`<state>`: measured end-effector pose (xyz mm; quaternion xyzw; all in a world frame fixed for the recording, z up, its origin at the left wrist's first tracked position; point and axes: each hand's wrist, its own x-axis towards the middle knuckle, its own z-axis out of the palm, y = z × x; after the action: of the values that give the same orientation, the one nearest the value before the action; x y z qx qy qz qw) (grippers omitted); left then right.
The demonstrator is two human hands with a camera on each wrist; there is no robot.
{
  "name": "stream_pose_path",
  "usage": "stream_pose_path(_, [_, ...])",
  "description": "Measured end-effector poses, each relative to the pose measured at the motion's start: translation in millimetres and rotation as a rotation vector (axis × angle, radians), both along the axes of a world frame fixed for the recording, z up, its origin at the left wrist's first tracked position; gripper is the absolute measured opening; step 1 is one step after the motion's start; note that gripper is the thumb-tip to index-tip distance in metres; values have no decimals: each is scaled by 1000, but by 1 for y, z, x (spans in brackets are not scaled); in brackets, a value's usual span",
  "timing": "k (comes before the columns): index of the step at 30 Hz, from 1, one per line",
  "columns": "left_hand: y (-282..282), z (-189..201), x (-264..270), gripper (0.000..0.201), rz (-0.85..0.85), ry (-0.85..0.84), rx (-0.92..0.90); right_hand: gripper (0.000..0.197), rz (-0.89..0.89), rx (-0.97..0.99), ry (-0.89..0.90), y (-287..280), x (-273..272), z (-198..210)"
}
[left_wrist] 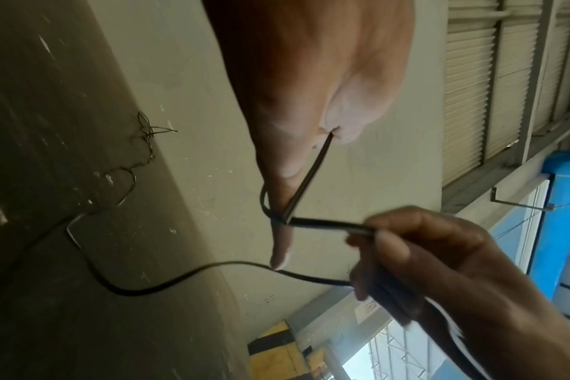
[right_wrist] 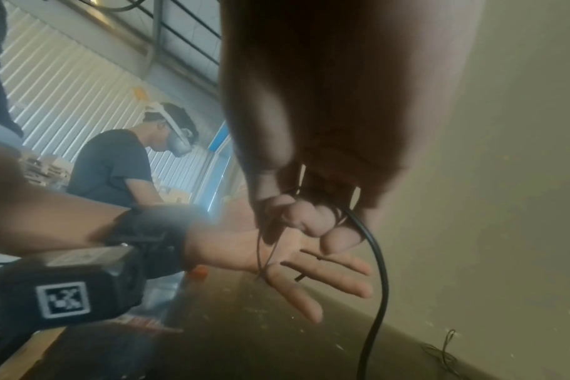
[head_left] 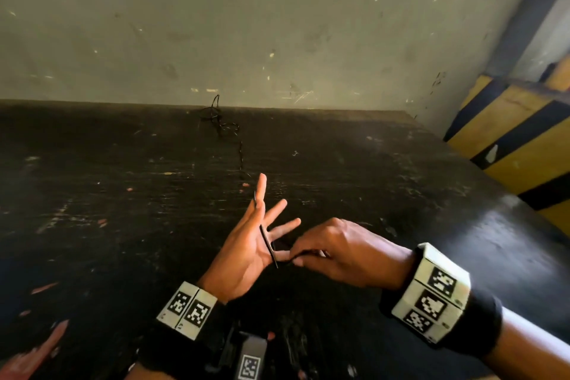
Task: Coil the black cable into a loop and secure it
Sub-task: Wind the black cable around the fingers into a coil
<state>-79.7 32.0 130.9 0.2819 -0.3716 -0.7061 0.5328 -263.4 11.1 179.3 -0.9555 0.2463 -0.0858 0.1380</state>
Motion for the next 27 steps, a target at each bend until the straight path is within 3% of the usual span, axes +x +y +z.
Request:
stream_pose_path(5, [16, -5, -1, 47, -143, -195, 4, 17, -10, -194, 124, 11, -8, 20])
stream_pose_path(10, [31, -9, 0, 50, -387, -309, 7, 43, 93, -519, 177, -6, -9, 64])
stream_pose_path(15, [37, 3, 5, 48, -563, -341, -29, 51, 66, -576, 105, -40, -4, 91])
stream_pose_path(18, [36, 13, 7, 49, -628, -322, -27, 49, -9, -503, 27, -57, -1, 94])
stream_pose_path(21, [31, 30, 12, 50, -609, -182, -79, 48, -121, -334, -86, -74, 0, 73])
stream_pose_path(27, [-3, 59, 20, 54, -302, -24, -185, 24, -128, 65, -287, -65, 14, -17])
